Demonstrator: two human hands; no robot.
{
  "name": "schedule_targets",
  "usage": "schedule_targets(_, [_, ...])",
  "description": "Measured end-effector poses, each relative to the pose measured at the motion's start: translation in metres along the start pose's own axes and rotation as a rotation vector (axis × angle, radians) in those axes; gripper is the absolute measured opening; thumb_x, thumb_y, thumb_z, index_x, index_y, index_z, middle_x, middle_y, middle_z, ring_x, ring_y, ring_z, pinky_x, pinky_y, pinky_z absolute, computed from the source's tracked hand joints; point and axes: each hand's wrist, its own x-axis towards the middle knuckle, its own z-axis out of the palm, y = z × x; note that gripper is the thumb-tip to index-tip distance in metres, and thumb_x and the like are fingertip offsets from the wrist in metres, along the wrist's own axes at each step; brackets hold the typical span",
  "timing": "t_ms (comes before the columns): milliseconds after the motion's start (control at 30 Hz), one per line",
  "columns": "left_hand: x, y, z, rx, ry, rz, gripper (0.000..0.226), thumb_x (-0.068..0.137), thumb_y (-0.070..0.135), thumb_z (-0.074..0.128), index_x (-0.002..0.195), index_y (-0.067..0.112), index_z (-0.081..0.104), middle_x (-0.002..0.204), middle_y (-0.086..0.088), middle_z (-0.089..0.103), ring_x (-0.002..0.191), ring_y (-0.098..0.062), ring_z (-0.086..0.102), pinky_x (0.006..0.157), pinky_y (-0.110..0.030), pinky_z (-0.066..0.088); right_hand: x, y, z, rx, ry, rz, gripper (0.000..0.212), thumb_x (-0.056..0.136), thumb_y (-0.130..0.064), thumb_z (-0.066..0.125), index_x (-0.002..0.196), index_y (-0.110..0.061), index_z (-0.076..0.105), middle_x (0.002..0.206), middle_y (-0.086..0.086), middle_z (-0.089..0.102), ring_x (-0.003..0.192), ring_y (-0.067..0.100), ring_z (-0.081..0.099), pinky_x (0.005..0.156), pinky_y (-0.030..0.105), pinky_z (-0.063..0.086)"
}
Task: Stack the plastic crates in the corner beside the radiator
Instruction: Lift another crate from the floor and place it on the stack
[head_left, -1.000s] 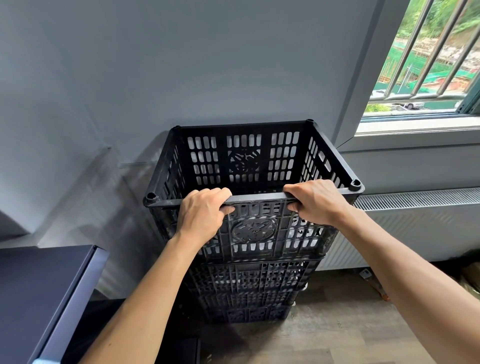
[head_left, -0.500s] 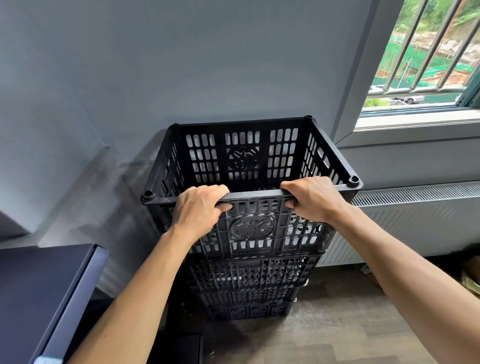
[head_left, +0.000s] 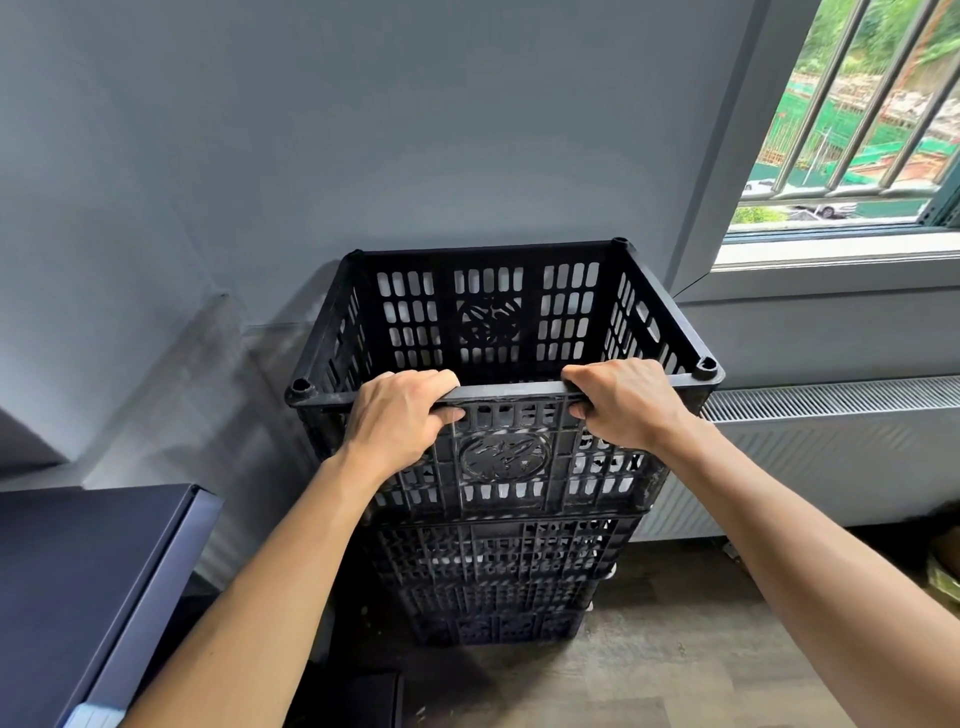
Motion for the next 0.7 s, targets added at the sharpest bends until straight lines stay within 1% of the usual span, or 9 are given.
schedule_targets(67, [-0.001,0.001,0.001,0.0,0.004,-0.012,0.017,0.086,0.04,0.065,0.094,0.025,0.06,0.072,0.012,0.059,0.071,-0.012,0.055,0.067,-0.029,0.034,-0.002,0.0,0.001,-0.005,0.015,0.008,0.019,0.085,-0.026,0.061,0.083,-0.022,0.043,0.074,-0.005,0.064,0.07,0.026,0.062,0.057,0.032,0.039])
schedule_targets(133, [-0.003,0.003,0.003,0.002,0.012,-0.022,0.017,0.086,0.039,0.066,0.093,0.025,0.06,0.07,0.013,0.056,0.069,-0.011,0.053,0.068,-0.03,0.039,-0.005,-0.001,0.002,-0.008,0.029,0.01,0.02,0.084,-0.025,0.062,0.082,-0.021,0.043,0.071,-0.005,0.061,0.067,0.026,0.06,0.055,0.032,0.038])
schedule_targets(233, [-0.005,0.004,0.006,0.017,0.016,-0.027,0.016,0.086,0.039,0.066,0.092,0.026,0.059,0.069,0.013,0.055,0.069,-0.011,0.052,0.071,-0.031,0.042,-0.008,-0.001,0.004,-0.006,0.045,0.007,0.018,0.084,-0.024,0.061,0.083,-0.02,0.044,0.07,-0.006,0.059,0.064,0.025,0.06,0.054,0.031,0.037])
schedule_targets(367, [-0.005,0.006,0.008,0.04,0.035,-0.047,0.015,0.086,0.038,0.066,0.091,0.026,0.058,0.071,0.012,0.056,0.07,-0.012,0.051,0.072,-0.032,0.04,-0.009,-0.003,0.002,0.005,0.059,0.012,0.014,0.084,-0.023,0.062,0.085,-0.019,0.048,0.069,-0.007,0.055,0.062,0.023,0.056,0.054,0.031,0.038])
schedule_targets(467, [-0.007,0.009,0.009,0.054,0.059,-0.072,0.015,0.085,0.037,0.066,0.093,0.026,0.059,0.074,0.013,0.057,0.069,-0.011,0.048,0.073,-0.032,0.038,-0.01,-0.003,0.003,0.014,0.075,0.014,0.014,0.082,-0.021,0.062,0.082,-0.019,0.048,0.067,-0.008,0.053,0.062,0.022,0.057,0.054,0.034,0.046])
schedule_targets(500, [-0.007,0.01,0.01,0.057,0.066,-0.079,0.015,0.085,0.036,0.067,0.093,0.026,0.059,0.074,0.014,0.056,0.069,-0.011,0.047,0.074,-0.032,0.038,-0.009,-0.003,0.003,0.015,0.082,0.013,0.014,0.082,-0.02,0.062,0.082,-0.019,0.048,0.067,-0.008,0.052,0.063,0.021,0.057,0.054,0.034,0.046])
schedule_targets(633, [-0.004,0.011,0.009,0.084,0.03,-0.094,0.015,0.085,0.037,0.066,0.089,0.026,0.056,0.073,0.013,0.053,0.07,-0.013,0.046,0.074,-0.033,0.037,-0.009,-0.003,0.002,0.011,0.097,0.005,0.012,0.082,-0.02,0.06,0.082,-0.02,0.048,0.07,-0.007,0.055,0.066,0.02,0.058,0.055,0.031,0.037])
schedule_targets(700, [-0.004,0.013,0.007,0.097,0.018,-0.1,0.015,0.086,0.038,0.065,0.091,0.027,0.056,0.075,0.012,0.054,0.073,-0.014,0.047,0.075,-0.034,0.037,-0.01,-0.003,0.002,0.014,0.101,0.014,0.012,0.082,-0.022,0.061,0.083,-0.021,0.049,0.072,-0.007,0.058,0.07,0.019,0.059,0.058,0.032,0.038])
